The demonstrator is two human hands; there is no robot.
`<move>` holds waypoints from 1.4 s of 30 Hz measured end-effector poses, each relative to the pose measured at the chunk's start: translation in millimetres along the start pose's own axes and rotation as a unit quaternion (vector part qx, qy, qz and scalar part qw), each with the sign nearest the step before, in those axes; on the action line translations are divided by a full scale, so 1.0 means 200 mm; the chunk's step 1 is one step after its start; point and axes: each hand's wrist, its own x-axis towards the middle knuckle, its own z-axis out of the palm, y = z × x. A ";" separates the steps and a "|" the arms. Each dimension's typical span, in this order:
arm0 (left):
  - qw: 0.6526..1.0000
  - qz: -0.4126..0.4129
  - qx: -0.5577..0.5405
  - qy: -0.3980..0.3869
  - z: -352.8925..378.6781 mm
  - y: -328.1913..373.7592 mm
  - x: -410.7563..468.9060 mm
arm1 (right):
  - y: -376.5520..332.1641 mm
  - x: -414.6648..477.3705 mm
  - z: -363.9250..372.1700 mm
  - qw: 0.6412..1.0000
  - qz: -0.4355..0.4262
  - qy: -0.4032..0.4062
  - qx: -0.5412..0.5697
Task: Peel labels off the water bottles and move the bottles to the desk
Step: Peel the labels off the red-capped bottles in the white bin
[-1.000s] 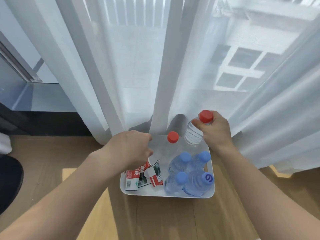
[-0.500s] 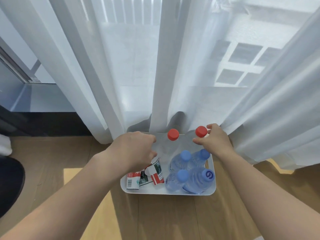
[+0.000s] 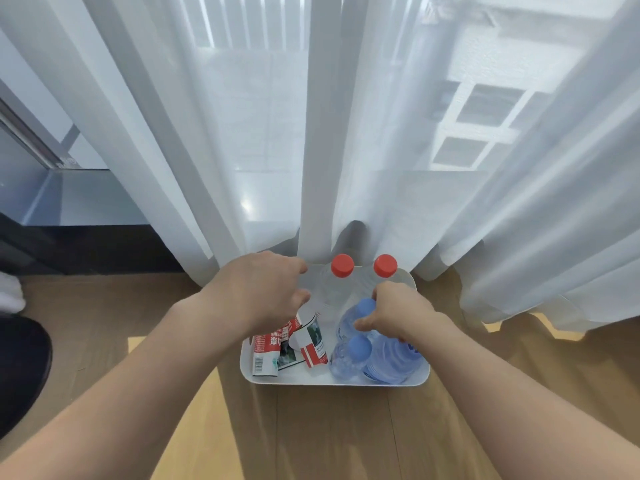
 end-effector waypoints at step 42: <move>0.731 -0.033 -0.681 0.000 -0.22 0.22 -0.14 | -0.09 -0.45 -0.63 0.580 -0.264 0.035 0.770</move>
